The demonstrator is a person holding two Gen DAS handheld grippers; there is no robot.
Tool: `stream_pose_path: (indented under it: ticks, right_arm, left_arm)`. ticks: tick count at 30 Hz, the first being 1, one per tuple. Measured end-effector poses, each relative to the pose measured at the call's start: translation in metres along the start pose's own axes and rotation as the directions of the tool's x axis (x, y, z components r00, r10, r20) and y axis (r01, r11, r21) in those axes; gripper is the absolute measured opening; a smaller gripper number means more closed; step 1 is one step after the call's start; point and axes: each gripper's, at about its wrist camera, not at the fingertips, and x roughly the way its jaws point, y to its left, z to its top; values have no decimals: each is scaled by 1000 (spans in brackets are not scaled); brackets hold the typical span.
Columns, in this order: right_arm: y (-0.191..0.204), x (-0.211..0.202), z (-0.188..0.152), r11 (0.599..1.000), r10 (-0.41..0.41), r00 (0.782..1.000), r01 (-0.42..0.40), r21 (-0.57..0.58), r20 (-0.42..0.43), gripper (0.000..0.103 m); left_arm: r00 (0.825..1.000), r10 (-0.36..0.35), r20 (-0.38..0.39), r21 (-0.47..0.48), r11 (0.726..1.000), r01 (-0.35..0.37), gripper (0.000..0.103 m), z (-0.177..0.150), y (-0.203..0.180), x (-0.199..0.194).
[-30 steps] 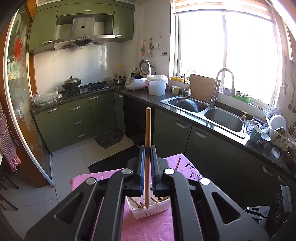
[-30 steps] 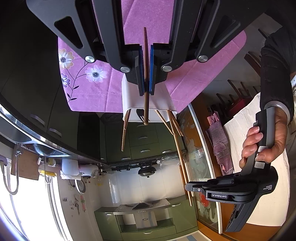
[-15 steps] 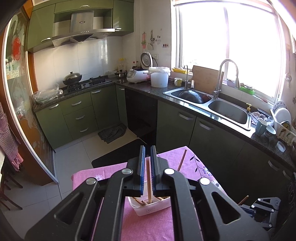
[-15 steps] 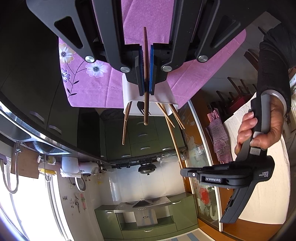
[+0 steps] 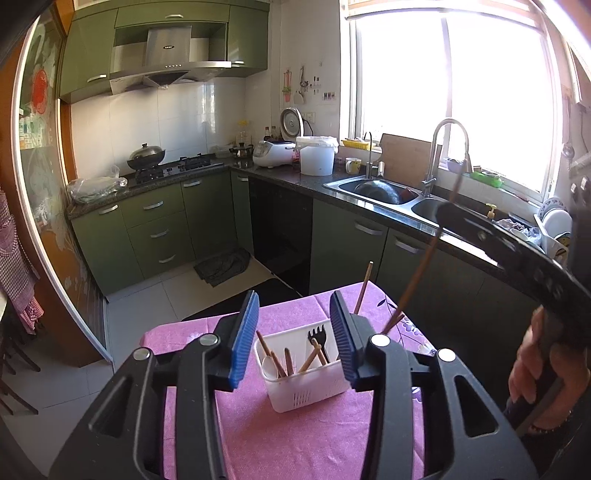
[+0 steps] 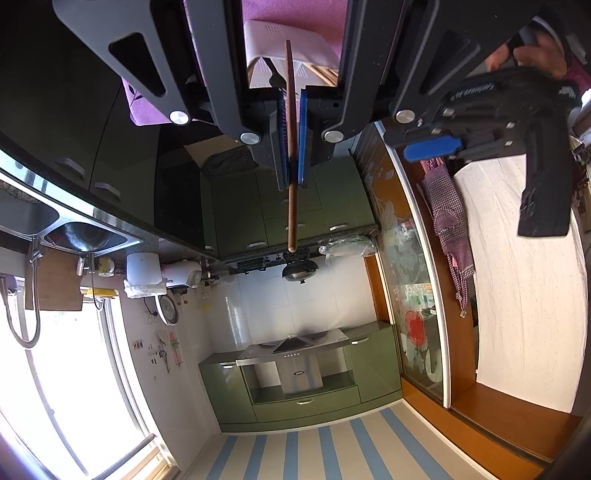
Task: Organize utensils
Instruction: 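Open the left gripper and drop the right gripper's chopstick into the holder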
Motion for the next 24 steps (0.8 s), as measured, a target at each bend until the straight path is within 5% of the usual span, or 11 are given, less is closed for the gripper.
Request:
stream_pose_path:
  ticks: [2,10,24]
  right_arm:
    - [1,10,6,1000,-19,1000,19,-6,16,6]
    - [-4,54,2,998,-58,998,58,0,-35,6]
    - [-21,107,-60,992,-126,976,125,-15,-177,6]
  left_arm:
    - [1000,7,13,-9,1000,-7,42,-11,0,-6]
    - [998,52,35,-84,995,-49,90,-63,6,-10]
    - [991,131,-6,-159,979,-130,96,-105,20,-2]
